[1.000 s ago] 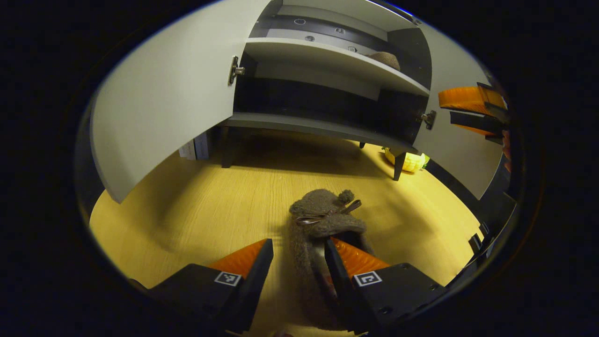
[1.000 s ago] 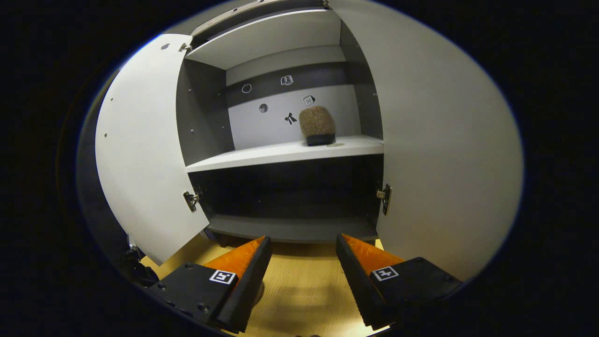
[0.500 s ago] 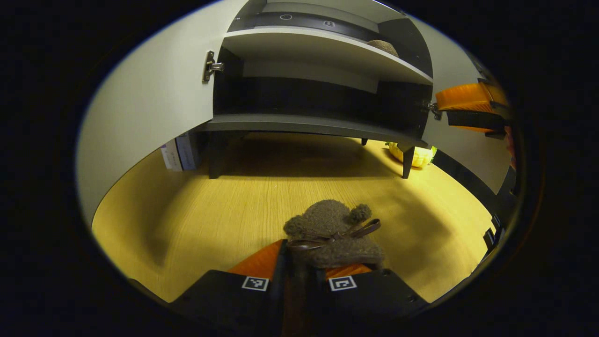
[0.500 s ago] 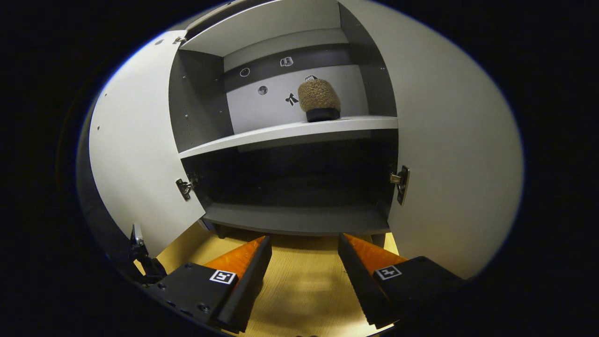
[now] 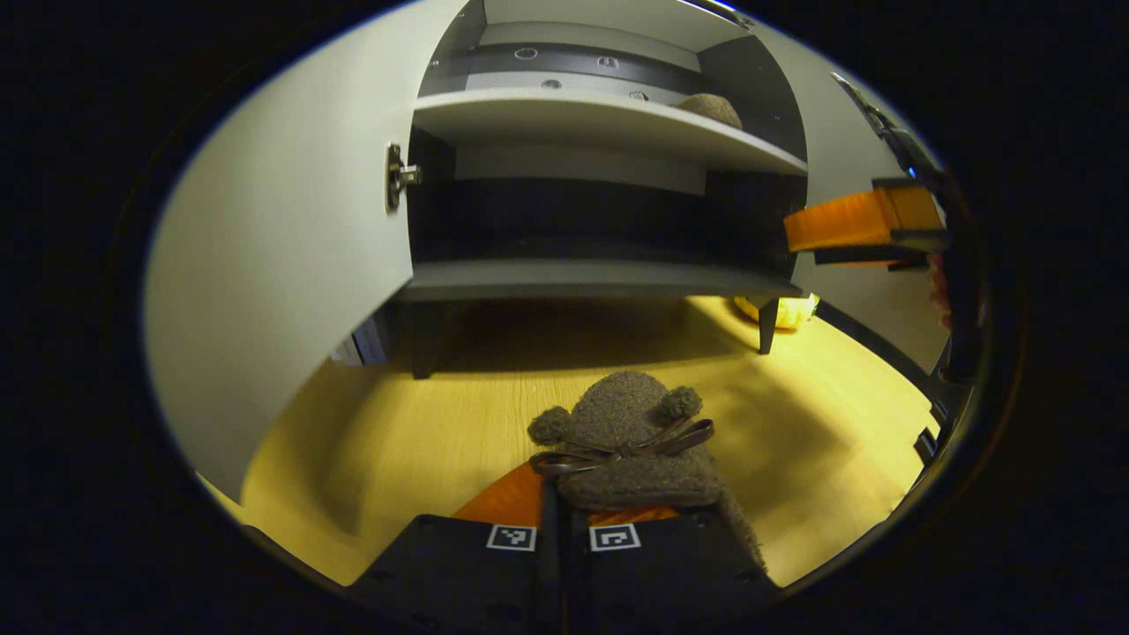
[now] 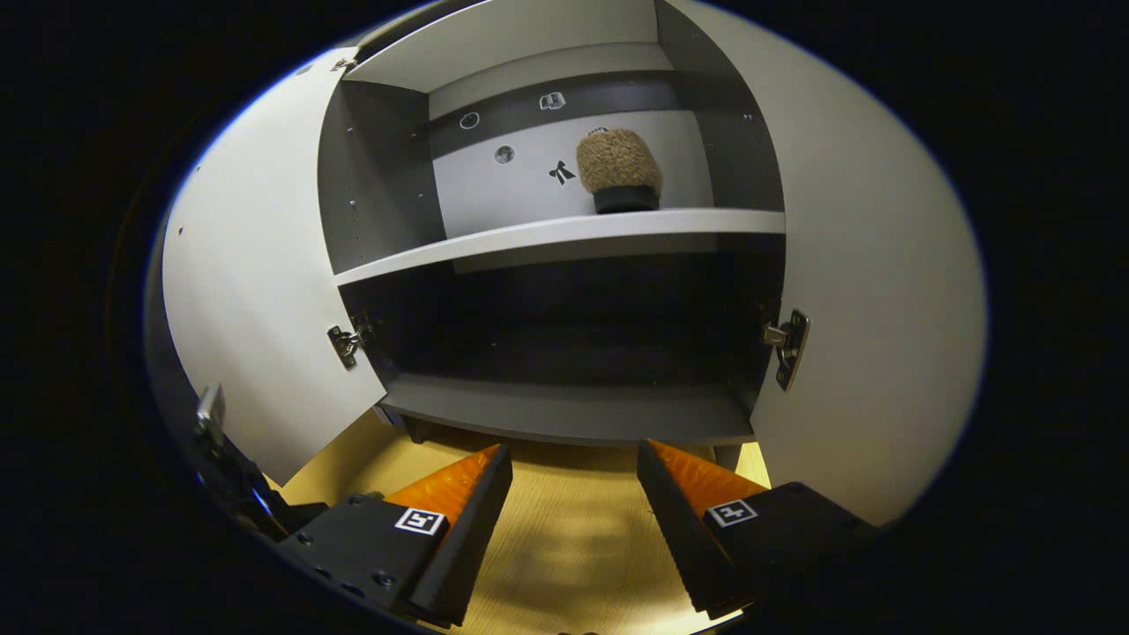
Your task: Grab one shoe with the right hand and put it into the shoe cabinet, grab the other shoe with the left hand and put it into the shoe cabinet; then close the right door with the right hand and the left door with the left hand.
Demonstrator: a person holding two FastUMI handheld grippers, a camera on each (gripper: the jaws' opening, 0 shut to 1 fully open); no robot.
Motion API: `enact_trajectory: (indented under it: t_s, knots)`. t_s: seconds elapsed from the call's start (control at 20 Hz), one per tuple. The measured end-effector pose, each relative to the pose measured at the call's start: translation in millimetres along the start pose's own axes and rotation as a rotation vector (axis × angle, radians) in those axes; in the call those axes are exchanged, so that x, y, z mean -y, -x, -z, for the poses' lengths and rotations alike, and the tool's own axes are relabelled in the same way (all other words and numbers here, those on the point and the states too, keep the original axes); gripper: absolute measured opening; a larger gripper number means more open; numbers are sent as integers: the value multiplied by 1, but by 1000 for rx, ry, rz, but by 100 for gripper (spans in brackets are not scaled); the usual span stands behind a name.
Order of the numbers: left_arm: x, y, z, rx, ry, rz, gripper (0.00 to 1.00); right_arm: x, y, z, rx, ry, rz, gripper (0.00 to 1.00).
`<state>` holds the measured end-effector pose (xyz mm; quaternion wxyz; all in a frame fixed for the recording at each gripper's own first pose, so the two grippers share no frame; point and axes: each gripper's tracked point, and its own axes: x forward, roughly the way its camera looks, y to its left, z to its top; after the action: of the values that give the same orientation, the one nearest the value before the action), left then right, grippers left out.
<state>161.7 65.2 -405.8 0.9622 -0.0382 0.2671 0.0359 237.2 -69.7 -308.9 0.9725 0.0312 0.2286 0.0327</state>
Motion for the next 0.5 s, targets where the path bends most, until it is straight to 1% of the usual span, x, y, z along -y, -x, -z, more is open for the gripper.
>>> enact_trajectory:
  t_s: [0.2,0.3,0.4,0.5]
  knots:
    - [3,49,-93,123,12,-21,8,-17,16,-27,41,52,-23,92]
    - [2,72,-145,191,22,-13,7,-24,26,-42,63,67,-37,92]
    - [-2,97,-199,267,18,-12,7,-30,33,-42,45,85,-48,92]
    - [-8,110,-250,335,14,-29,7,-35,42,-41,25,102,-62,92]
